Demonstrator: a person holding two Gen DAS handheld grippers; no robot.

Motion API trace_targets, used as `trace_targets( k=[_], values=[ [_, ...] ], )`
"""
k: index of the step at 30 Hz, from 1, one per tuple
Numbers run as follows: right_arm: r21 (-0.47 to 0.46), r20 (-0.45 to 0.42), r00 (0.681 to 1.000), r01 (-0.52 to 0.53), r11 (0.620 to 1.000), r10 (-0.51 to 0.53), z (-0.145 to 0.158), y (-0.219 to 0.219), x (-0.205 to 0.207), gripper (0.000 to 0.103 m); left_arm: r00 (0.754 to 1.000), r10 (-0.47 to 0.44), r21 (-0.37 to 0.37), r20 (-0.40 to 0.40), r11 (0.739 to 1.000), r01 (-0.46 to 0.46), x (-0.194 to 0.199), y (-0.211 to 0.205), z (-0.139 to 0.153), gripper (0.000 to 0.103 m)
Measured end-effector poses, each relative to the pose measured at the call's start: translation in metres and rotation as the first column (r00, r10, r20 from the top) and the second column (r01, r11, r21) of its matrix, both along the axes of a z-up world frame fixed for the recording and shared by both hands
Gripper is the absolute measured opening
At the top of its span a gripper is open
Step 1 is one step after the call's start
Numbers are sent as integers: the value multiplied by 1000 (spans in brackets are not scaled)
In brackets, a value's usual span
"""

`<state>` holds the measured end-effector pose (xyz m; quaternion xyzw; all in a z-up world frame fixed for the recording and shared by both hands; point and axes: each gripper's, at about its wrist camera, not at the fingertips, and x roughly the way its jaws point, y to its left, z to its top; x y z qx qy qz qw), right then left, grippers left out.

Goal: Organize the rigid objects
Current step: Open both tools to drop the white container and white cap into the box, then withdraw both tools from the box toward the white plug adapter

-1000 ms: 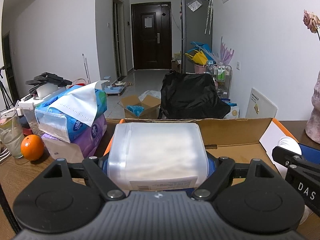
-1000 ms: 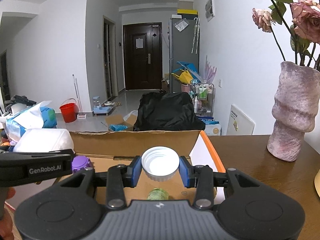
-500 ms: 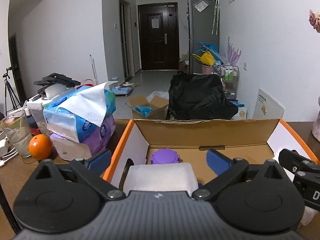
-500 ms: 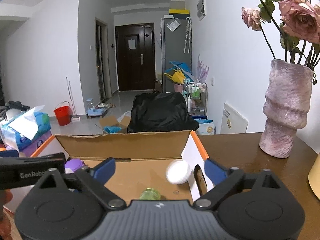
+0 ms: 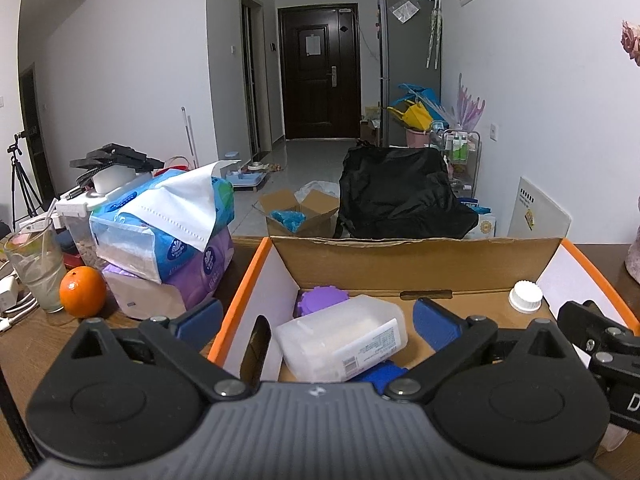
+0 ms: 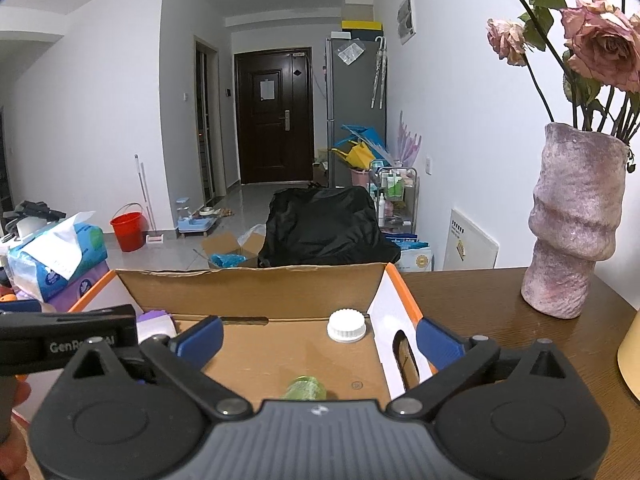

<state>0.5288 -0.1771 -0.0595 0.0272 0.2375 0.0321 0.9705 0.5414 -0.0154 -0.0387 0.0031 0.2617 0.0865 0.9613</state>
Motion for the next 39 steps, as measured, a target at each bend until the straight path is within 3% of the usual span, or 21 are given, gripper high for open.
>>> trace_targets(
  k=[19, 39],
  values=[
    [-10, 10, 1000, 0, 1000, 0, 5, -1, -20, 103, 1000, 1, 13, 8, 1000, -2, -18, -2, 0, 103],
    [-23, 22, 1000, -4, 1000, 4, 13, -8, -76, 103, 1000, -12, 17, 22, 1000, 12, -73, -5, 5, 103]
  ],
)
